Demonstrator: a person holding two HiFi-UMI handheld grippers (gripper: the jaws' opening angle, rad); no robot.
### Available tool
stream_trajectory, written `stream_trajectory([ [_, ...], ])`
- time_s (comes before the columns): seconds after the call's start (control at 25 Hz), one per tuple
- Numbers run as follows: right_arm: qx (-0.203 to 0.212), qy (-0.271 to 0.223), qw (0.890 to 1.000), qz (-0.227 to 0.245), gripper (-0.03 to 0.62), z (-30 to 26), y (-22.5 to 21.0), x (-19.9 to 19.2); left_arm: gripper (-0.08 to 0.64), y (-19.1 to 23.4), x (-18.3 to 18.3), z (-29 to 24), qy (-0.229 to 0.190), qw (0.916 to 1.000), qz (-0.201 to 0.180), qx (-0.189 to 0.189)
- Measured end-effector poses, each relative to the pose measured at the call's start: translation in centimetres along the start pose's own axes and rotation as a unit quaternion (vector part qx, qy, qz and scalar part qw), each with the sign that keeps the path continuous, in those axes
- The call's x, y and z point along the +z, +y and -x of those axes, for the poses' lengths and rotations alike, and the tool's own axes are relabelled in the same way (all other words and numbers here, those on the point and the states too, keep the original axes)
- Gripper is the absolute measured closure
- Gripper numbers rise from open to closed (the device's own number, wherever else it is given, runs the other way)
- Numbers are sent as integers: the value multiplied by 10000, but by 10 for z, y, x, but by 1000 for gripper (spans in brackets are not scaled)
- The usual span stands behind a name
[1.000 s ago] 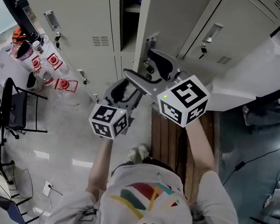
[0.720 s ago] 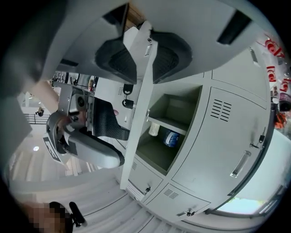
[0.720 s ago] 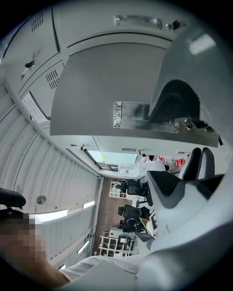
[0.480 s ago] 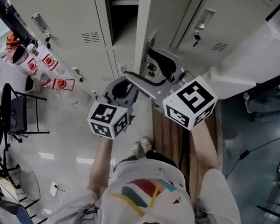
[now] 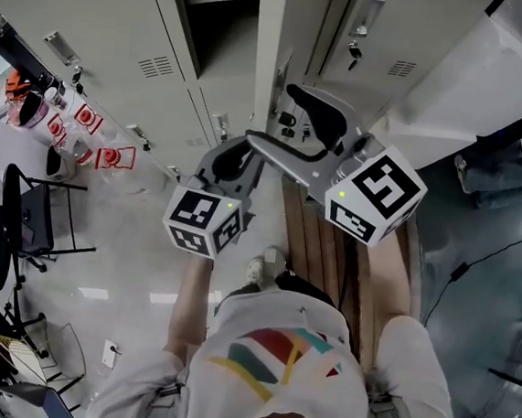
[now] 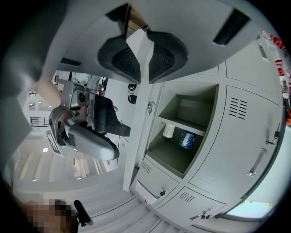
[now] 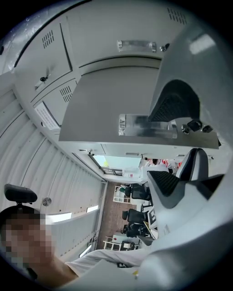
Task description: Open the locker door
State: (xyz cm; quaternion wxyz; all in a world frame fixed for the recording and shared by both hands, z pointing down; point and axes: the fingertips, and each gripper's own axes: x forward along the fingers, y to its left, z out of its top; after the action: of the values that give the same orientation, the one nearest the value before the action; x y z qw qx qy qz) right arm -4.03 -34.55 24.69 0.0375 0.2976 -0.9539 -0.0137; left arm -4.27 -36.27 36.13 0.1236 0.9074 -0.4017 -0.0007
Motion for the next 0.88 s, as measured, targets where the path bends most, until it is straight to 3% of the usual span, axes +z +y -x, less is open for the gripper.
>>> stream_trajectory([
  [0.24,-544,34,9982,-246,265,49,-15,-17,506,-15,-4,-5,91,9998,-27,-178],
  [0.52,-1125,325,9898,-816,267,91,-21,-65,515,-37,-9,-12,218,9987,-160,-443],
  [0.76,-1740,965,9787,-510,267,108,-17,-110,518,-63,-15,-24,305,9960,-245,-801],
  [0.88,-1939,998,9746,-511,270,117,-15,-117,518,-75,-17,-30,355,9939,-306,-1000],
])
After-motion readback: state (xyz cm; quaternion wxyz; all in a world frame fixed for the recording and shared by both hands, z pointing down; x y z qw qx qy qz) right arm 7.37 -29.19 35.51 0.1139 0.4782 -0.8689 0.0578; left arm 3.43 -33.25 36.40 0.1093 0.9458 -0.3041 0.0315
